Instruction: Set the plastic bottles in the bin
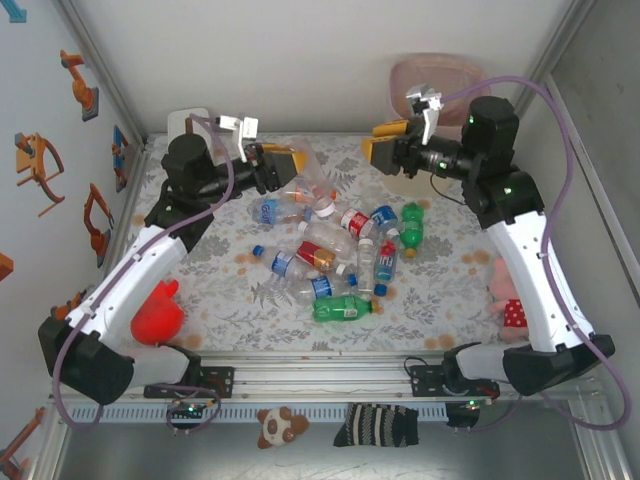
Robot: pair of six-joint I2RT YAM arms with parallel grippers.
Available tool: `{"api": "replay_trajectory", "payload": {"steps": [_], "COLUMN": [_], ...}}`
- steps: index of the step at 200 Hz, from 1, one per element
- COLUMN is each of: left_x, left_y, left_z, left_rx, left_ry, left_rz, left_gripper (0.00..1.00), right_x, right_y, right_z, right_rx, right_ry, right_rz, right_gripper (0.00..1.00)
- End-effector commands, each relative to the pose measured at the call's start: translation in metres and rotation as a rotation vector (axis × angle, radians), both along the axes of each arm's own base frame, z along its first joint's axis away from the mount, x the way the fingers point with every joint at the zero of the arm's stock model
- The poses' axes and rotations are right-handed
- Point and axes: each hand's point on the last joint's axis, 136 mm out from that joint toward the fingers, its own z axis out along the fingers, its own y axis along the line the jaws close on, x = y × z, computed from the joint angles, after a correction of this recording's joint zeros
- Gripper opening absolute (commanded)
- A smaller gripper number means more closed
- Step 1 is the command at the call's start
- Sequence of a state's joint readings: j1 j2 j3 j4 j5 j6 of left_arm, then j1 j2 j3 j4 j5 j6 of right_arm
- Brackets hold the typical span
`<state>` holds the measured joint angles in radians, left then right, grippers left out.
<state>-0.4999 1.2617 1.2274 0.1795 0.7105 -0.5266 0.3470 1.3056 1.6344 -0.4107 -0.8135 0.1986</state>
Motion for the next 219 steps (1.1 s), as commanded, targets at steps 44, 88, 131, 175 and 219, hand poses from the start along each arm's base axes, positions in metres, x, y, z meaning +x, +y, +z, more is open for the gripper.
{"api": "replay_trajectory", "payload": {"steps": [44,88,131,175,219], "left_x": [-0.094,-0.120,-0.133,-0.138,-0.139], "left_y": [-0.009,-0.018,-0.021,-0.021,-0.021], "left_z": [0.062,0.069,0.072,0.073,0.074], "left_rx": [-0.066,-0.071,-0.076,-0.076,-0.076], "left_ry": [-0.406,-0.463,-0.500,-0.521,-0.531], "left_rz": [-0.289,-0.385,-0.417,-0.422,-0.419], "left_gripper": [0.53,0.53,0.52,0.52,0.53], "right_x": [-0.070,-0.096,-0.113,-0.123,-0.135], "right_y": [0.038,0.055,0.063,0.063,0.059], "right_z": [0.016,0.008,-0.010,-0.023,-0.019], "right_rx": [0.013,-0.010,-0.054,-0.077,-0.061], "right_ry": [-0.167,-0.164,-0.114,-0.070,-0.085], "right_rz": [0.308,0.411,0.485,0.510,0.536], "right_gripper": [0.73,0.81,0.82,0.77,0.71]}}
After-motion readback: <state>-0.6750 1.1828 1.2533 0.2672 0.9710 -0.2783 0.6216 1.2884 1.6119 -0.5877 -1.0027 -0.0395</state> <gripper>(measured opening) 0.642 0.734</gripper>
